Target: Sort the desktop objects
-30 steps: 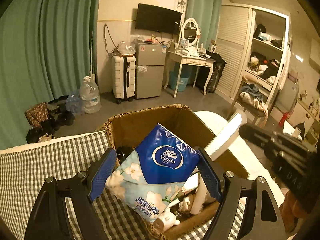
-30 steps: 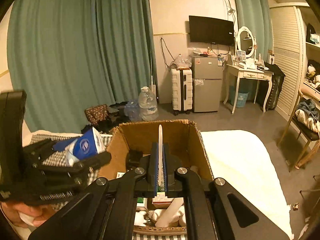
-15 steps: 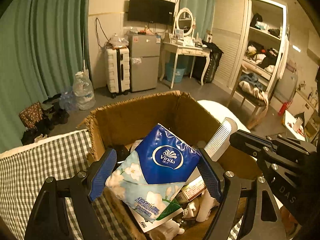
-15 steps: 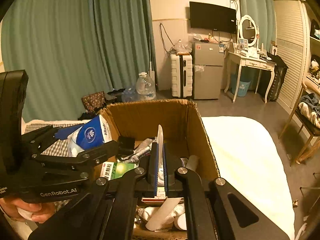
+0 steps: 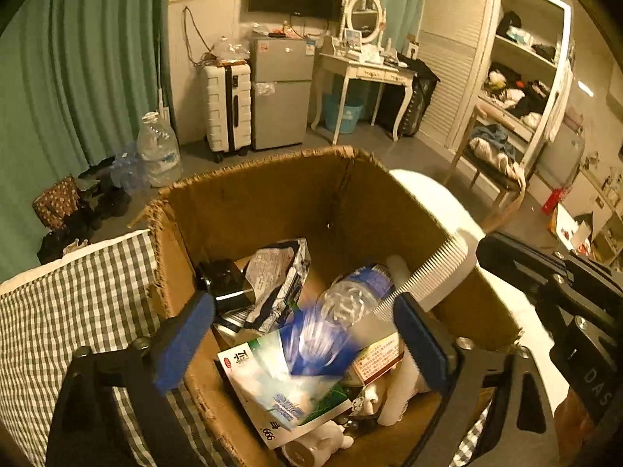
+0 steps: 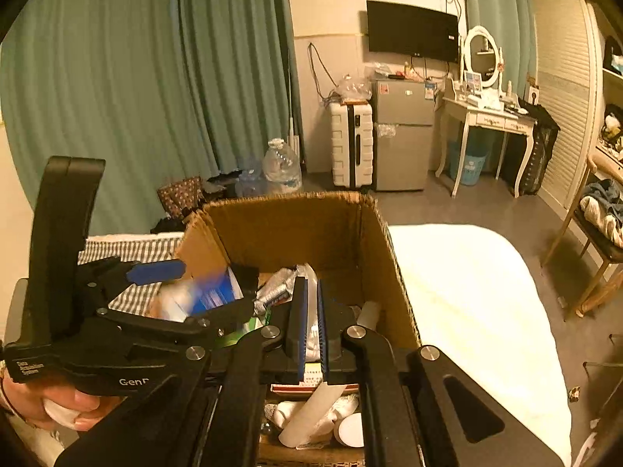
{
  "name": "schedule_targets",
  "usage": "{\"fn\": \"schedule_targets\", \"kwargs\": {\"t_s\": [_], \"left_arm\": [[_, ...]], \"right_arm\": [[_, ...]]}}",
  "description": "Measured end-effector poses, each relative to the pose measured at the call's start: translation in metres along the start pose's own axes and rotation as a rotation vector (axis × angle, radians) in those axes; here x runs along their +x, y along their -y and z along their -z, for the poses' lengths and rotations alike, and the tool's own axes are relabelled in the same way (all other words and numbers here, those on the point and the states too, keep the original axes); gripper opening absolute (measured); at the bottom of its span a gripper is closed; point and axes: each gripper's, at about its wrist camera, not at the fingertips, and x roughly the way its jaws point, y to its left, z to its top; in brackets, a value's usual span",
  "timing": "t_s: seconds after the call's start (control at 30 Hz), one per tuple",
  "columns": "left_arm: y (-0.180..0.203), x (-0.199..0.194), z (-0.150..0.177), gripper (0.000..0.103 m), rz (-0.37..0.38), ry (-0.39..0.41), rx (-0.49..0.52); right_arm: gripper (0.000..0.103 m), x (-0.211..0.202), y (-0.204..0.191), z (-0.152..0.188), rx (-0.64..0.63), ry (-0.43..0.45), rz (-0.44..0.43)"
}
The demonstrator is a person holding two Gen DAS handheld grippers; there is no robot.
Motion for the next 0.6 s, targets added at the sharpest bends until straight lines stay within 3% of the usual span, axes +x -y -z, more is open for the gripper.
{"fn": "schedule_targets", "kwargs": {"t_s": [0.6], "left_arm": [[0.003, -0.085, -0.021, 0.099, -0.085, 0.167, 0.039]], "right_arm": [[0.033, -0.060, -0.022, -0.037, -0.004, 0.126, 0.007]]}}
